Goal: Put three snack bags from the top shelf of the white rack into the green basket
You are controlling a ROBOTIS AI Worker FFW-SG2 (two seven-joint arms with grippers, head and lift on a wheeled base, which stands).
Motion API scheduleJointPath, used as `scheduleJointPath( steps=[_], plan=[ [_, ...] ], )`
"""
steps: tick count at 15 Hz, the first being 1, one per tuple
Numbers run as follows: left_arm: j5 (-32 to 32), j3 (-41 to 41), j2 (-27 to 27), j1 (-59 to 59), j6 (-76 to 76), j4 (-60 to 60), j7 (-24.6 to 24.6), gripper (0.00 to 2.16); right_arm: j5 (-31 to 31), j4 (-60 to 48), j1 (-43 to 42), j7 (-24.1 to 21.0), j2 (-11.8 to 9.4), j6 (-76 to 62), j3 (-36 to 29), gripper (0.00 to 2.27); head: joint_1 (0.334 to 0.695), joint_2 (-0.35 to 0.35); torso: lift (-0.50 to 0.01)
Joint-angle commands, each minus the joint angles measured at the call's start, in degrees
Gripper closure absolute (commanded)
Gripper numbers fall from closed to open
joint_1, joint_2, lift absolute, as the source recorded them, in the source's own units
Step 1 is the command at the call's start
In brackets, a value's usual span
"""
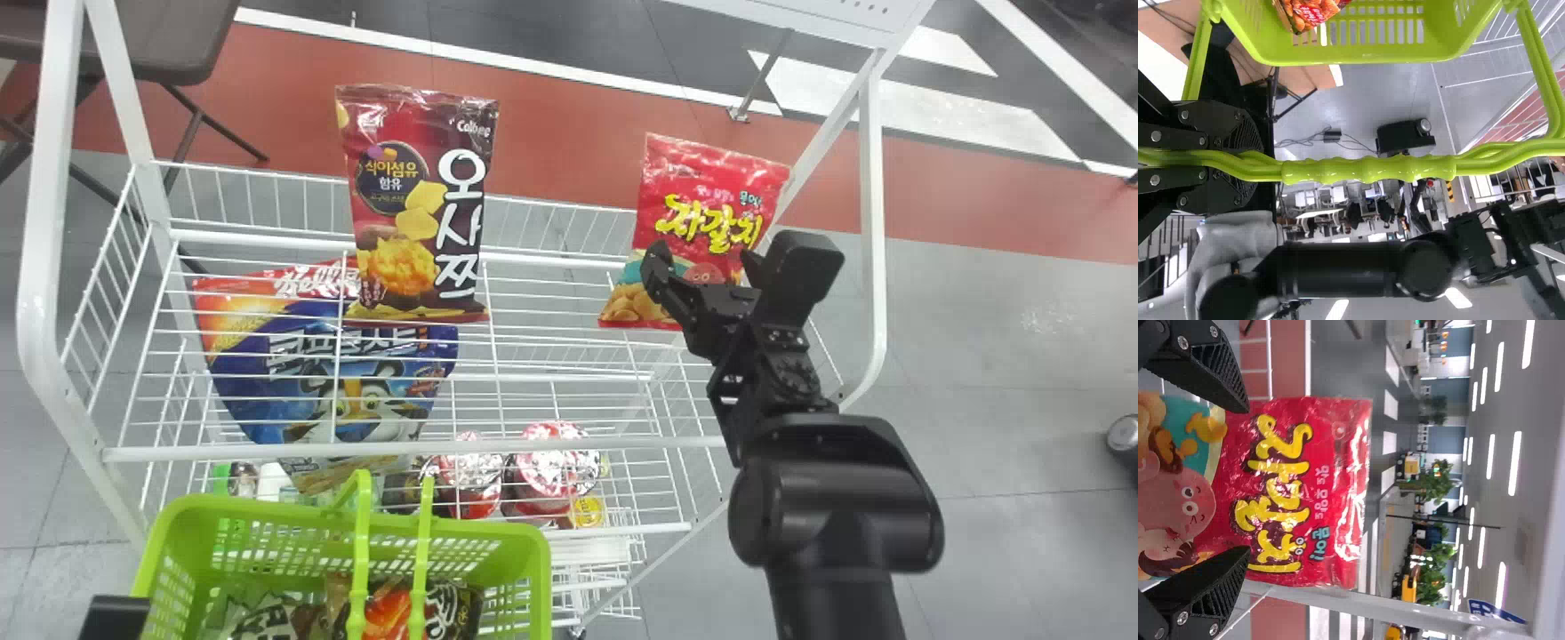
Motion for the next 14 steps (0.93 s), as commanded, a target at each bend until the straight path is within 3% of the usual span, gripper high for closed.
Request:
scheduleJointPath(
  steps=[1, 2, 3, 10, 14],
  plan=[
    [-0.1, 0.0, 0.0, -0.9, 0.2, 0.5, 0.0, 2.15, 0.3, 2.3, -2.8, 4.9, 0.0, 4.3, -2.3, 0.59, 0.695, -0.350, 0.000],
    [-0.1, 0.0, 0.0, -1.2, 0.2, 0.7, 0.0, 2.15, 0.0, 2.0, -2.6, 5.9, 0.0, 6.2, -2.6, 1.47, 0.695, -0.350, 0.000],
    [-0.1, 0.0, 0.0, -1.3, 0.2, 0.9, 0.1, 2.15, -0.3, 1.5, -2.1, 7.6, 0.0, 8.3, -2.6, 2.04, 0.695, -0.350, 0.000],
    [0.2, 0.2, 0.2, -1.9, 0.7, 0.9, 0.0, 2.15, -0.7, -5.7, 4.4, 7.6, 1.2, 2.9, -2.2, 2.13, 0.695, -0.350, 0.000],
    [0.3, 0.2, 0.2, -1.9, 1.8, 0.7, 0.0, 2.15, -3.7, -20.0, 13.3, 10.1, 1.2, 9.6, -3.5, 2.13, 0.695, -0.350, 0.000]
  ],
)
